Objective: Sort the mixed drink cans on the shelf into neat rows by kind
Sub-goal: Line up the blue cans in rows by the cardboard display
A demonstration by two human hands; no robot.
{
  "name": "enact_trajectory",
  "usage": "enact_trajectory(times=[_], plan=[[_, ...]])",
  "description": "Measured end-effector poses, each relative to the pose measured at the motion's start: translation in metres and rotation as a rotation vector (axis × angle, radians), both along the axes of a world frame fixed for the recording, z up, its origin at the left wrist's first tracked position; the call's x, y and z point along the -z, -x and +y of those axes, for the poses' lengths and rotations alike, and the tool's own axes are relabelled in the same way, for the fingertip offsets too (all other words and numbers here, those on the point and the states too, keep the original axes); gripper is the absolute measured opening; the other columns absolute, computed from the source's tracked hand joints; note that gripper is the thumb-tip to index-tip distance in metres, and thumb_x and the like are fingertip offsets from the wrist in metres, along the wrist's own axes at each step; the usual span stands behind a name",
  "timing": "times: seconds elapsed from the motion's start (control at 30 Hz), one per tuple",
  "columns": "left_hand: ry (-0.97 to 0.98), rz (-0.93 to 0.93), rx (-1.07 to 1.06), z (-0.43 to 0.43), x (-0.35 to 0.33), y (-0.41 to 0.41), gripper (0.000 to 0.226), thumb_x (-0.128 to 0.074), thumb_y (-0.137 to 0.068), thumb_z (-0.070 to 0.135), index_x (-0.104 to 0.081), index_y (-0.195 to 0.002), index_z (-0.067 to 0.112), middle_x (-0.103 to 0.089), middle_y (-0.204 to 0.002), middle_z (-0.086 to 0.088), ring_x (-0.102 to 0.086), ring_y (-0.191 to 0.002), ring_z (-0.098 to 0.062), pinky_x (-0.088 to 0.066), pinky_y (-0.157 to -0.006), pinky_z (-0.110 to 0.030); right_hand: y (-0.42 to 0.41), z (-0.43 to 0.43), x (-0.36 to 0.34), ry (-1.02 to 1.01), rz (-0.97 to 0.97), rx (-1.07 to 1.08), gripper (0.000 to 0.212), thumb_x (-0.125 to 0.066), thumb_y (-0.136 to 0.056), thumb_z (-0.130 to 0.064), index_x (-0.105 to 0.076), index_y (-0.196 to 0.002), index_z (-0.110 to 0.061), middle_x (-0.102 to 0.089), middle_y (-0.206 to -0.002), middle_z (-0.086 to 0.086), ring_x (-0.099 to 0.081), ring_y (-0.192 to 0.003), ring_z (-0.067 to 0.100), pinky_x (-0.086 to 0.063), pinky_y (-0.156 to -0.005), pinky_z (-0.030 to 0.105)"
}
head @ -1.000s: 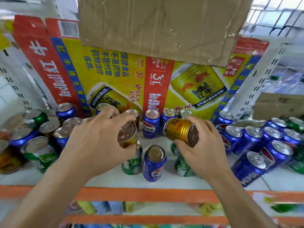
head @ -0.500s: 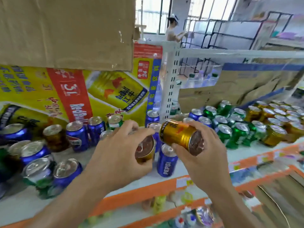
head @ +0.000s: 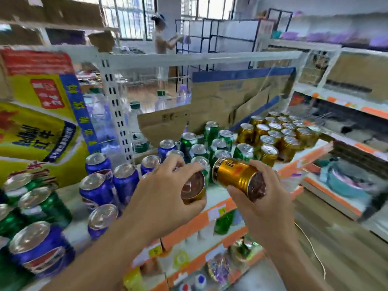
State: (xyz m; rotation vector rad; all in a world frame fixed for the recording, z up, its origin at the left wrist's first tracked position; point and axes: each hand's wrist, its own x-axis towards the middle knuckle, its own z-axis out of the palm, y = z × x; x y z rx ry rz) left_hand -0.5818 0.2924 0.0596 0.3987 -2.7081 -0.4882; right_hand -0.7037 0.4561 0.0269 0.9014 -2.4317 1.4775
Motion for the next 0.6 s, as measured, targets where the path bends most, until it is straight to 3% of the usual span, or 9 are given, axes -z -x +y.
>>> enact_trajectory(times=[0.17,0.27,0.33,0.4,0.47,0.6], plan=[[-0.054,0.076,0.049,0.011,-0.001,0.087,0.064,-0.063,-0.070,0.067,-0.040,-0.128,0.051,-0.028,-0.108,0.022,-0.038,-0.096,-0.003,-0.033,-0.073,-0.021,0.075,0.024,0.004,0.005,-0.019,0.097,0.059,-0.080,-0.075,-0.029,-0.051,-0.125,-0.033,-0.052,-0.113,0.002,-0.055,-0.093,0.019,-0.042,-0.074,0.020],[-0.095,0.142,0.084,0.011,-0.002,0.136,0.065,-0.065,-0.068,0.069,-0.044,-0.126,0.050,-0.033,-0.110,0.023,-0.038,-0.097,0.002,-0.032,-0.072,-0.014,0.125,0.031,0.006,-0.001,0.001,0.148,0.062,-0.081,-0.075,-0.027,-0.052,-0.129,-0.028,-0.052,-0.114,0.001,-0.055,-0.094,0.018,-0.042,-0.074,0.018],[-0.114,0.162,0.095,0.009,-0.005,0.167,0.065,-0.064,-0.066,0.071,-0.045,-0.125,0.050,-0.033,-0.107,0.025,-0.033,-0.091,0.007,-0.032,-0.070,-0.009,0.159,0.031,0.001,0.002,-0.003,0.179,0.064,-0.081,-0.074,-0.029,-0.052,-0.131,-0.025,-0.054,-0.116,0.002,-0.056,-0.097,0.020,-0.048,-0.081,0.028],[-0.114,0.185,0.091,0.006,-0.009,0.197,0.065,-0.061,-0.064,0.072,-0.046,-0.124,0.050,-0.034,-0.107,0.024,-0.034,-0.092,0.005,-0.039,-0.077,-0.016,0.189,0.029,-0.002,0.003,0.006,0.183,0.062,-0.081,-0.074,-0.032,-0.053,-0.129,-0.027,-0.056,-0.112,0.003,-0.057,-0.095,0.023,-0.050,-0.083,0.037],[-0.114,0.207,0.077,0.001,-0.011,0.225,0.063,-0.063,-0.065,0.071,-0.047,-0.122,0.049,-0.038,-0.108,0.021,-0.042,-0.096,0.000,-0.041,-0.080,-0.024,0.216,0.024,-0.002,0.029,0.005,0.179,0.060,-0.080,-0.075,-0.032,-0.052,-0.127,-0.033,-0.057,-0.111,0.001,-0.058,-0.095,0.022,-0.051,-0.081,0.037],[-0.137,0.176,0.068,-0.007,-0.012,0.277,0.061,-0.070,-0.067,0.064,-0.048,-0.121,0.047,-0.039,-0.106,0.018,-0.045,-0.096,-0.005,-0.041,-0.078,-0.024,0.265,0.015,0.001,0.059,-0.005,0.166,0.057,-0.080,-0.075,-0.035,-0.051,-0.124,-0.036,-0.059,-0.110,0.001,-0.061,-0.093,0.021,-0.054,-0.080,0.041]])
